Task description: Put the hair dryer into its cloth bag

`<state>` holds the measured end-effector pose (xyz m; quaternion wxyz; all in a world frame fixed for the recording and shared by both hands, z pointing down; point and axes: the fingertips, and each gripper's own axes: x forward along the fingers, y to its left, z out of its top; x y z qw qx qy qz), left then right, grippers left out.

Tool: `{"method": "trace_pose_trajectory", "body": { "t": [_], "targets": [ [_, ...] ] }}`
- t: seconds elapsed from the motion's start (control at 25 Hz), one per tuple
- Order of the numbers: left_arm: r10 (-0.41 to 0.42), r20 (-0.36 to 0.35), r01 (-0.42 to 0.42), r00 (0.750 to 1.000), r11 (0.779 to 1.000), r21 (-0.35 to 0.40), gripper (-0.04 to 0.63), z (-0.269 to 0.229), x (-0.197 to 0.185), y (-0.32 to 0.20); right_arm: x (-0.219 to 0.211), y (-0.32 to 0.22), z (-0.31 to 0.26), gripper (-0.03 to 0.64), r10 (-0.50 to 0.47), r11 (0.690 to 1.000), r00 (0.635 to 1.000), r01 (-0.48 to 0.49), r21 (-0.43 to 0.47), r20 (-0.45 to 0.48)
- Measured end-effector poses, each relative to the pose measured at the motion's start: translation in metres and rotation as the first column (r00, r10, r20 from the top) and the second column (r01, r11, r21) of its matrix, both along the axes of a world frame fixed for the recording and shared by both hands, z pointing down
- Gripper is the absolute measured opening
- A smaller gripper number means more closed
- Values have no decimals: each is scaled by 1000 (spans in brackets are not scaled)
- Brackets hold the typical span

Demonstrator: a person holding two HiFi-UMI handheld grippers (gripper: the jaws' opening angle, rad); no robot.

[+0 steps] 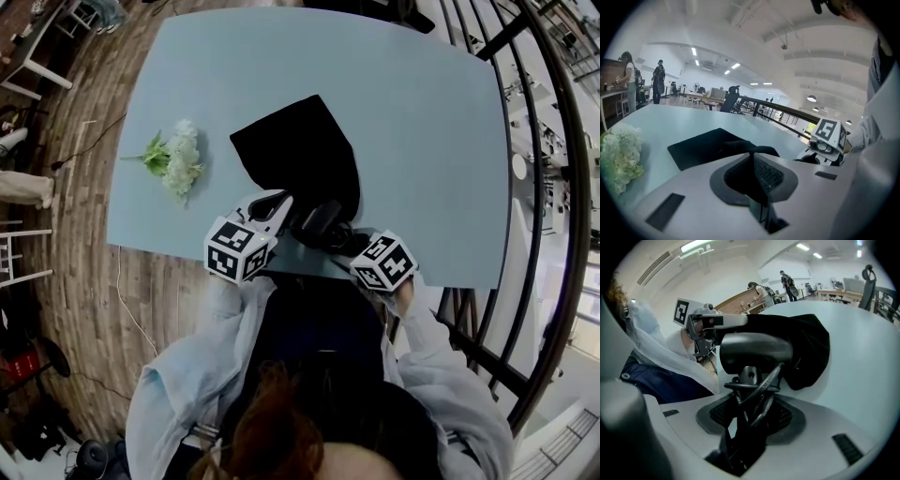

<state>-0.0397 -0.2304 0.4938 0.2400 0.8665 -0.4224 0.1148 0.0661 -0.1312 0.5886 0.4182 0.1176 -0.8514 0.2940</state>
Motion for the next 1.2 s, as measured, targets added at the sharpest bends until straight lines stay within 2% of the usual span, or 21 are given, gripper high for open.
{"method": "trace_pose_trajectory", "body": {
  "t": [0.12, 0.32, 0.48, 0.56, 0.68, 0.8, 0.92, 1.04, 1.16, 1.2],
  "targets": [
    [22, -60, -20, 998, 999, 29, 35, -16, 5, 9, -3, -1, 0, 192, 20, 999, 1000, -19, -28, 23],
    [111, -51, -110, 992, 994, 29, 34, -24, 15, 31, -3, -10, -15, 192, 118, 992, 989, -114, -51, 91],
    [194, -64, -192, 979, 981, 34, 34, -35, 29, 51, 0, -21, -24, 192, 200, 979, 975, -196, -48, 98],
    [240, -54, -239, 969, 971, 28, 34, -35, 41, 59, -2, -23, -28, 192, 253, 966, 959, -244, -81, 127],
    [278, 12, -278, 960, 960, 22, 34, -28, 51, 66, -9, -27, -36, 192, 343, 935, 920, -316, -159, 190],
    [345, 111, -346, 932, 938, -14, 29, -16, 60, 77, -11, -32, -45, 192, 465, 875, 848, -397, -276, 255],
    [407, 150, -403, 901, 914, -54, 25, -6, 64, 89, -10, -43, -54, 192, 596, 789, 732, -456, -412, 331],
    [424, 79, -423, 902, 906, -25, 23, -15, 71, 92, -13, -53, -72, 192, 666, 735, 636, -467, -492, 390],
    [449, -32, -446, 893, 892, 76, 23, -48, 83, 89, -25, -58, -87, 192, 731, 672, 513, -427, -605, 449],
    [456, -53, -448, 889, 887, 111, 23, -60, 86, 86, -28, -59, -87, 192, 739, 665, 497, -430, -611, 454]
  ]
}}
